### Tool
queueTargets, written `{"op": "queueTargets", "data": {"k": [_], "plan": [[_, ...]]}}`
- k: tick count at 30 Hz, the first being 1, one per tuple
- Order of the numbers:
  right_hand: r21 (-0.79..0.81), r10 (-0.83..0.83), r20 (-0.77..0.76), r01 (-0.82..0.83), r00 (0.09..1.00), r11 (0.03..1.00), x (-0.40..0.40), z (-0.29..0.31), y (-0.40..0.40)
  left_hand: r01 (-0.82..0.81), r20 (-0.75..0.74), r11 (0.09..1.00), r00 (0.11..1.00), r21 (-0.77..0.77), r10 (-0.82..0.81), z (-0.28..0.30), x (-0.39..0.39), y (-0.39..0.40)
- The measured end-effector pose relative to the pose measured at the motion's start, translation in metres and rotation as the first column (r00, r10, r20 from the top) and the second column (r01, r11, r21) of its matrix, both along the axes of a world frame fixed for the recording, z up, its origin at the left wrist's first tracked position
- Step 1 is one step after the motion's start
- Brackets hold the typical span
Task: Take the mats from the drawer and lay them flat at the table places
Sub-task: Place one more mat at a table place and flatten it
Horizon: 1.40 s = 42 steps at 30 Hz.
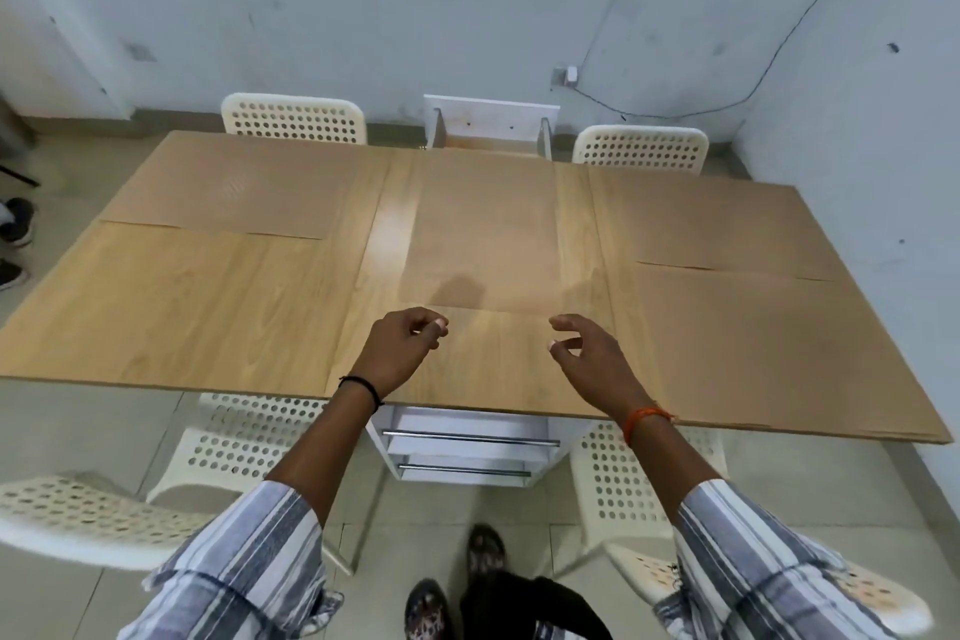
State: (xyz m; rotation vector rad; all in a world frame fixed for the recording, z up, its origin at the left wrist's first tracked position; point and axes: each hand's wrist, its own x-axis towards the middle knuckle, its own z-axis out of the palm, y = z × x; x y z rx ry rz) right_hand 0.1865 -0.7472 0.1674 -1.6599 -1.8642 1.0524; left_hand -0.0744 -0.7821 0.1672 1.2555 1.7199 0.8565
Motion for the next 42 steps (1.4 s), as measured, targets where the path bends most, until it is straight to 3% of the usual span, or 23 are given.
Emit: {"op": "queueTargets", "data": {"k": [10,22,26,32,38,42], "plan": [[-0.104,-0.069,0.052,0.074,0.996,0.992,-0.033,-0.031,0.109,-0.042,0.007,0.994,0.999,-0.099,0.043,-0.029,-0.045,0.098],[-0.306,-0.273,0.124,0.299,0.954,0.904,-0.040,-0.074,0.267,-0.310,-0.105,0.908,0.951,-0.283,0.292,-0.068,-0.047,0.247],[-0.297,-0.309,0.154,0.342,0.938,0.891,-0.046,-0.080,0.285,-0.390,-0.100,0.873,0.920,-0.291,0.378,-0.072,-0.048,0.271],[-0.279,-0.351,0.152,0.381,0.924,0.881,-0.046,-0.084,0.289,-0.410,-0.154,0.868,0.911,-0.281,0.381,-0.080,-0.057,0.287],[-0.312,-0.424,0.024,0.410,0.905,0.857,-0.035,-0.081,0.283,-0.416,-0.056,0.879,0.908,-0.235,0.415,-0.082,-0.064,0.285],[-0.247,-0.414,-0.026,0.396,0.910,0.885,-0.030,-0.072,0.275,-0.373,0.046,0.908,0.921,-0.190,0.387,-0.079,-0.063,0.278]]}}
